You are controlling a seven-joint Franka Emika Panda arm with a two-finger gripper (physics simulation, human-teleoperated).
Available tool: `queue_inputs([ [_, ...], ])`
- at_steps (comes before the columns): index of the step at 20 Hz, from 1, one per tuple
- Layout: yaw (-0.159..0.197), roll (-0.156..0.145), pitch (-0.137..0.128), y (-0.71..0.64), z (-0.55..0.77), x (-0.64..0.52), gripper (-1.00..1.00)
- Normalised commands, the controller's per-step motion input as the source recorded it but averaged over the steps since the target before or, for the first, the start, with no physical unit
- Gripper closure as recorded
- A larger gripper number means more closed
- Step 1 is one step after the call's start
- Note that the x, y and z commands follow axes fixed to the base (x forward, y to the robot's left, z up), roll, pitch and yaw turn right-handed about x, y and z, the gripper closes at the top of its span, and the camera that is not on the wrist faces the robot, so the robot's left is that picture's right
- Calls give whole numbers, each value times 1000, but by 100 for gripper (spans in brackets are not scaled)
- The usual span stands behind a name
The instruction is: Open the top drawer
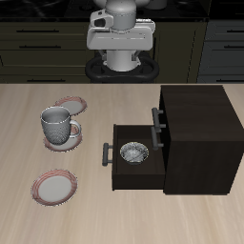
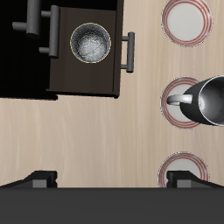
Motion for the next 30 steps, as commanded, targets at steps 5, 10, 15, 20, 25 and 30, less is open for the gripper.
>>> queue_inputs([
  [5,-23,8,-17,-120,76,101,-100],
  [10,-21,-10,-19,-253,91,150,-100],
  [15,-22,-12,-5,-228,77,233,-100],
  [20,11,-2,3,-210,14,326,-100],
  [25,-15,-11,-6,-182,47,204,-100],
  [30,-3,2,-14,-275,41,346,-100],
])
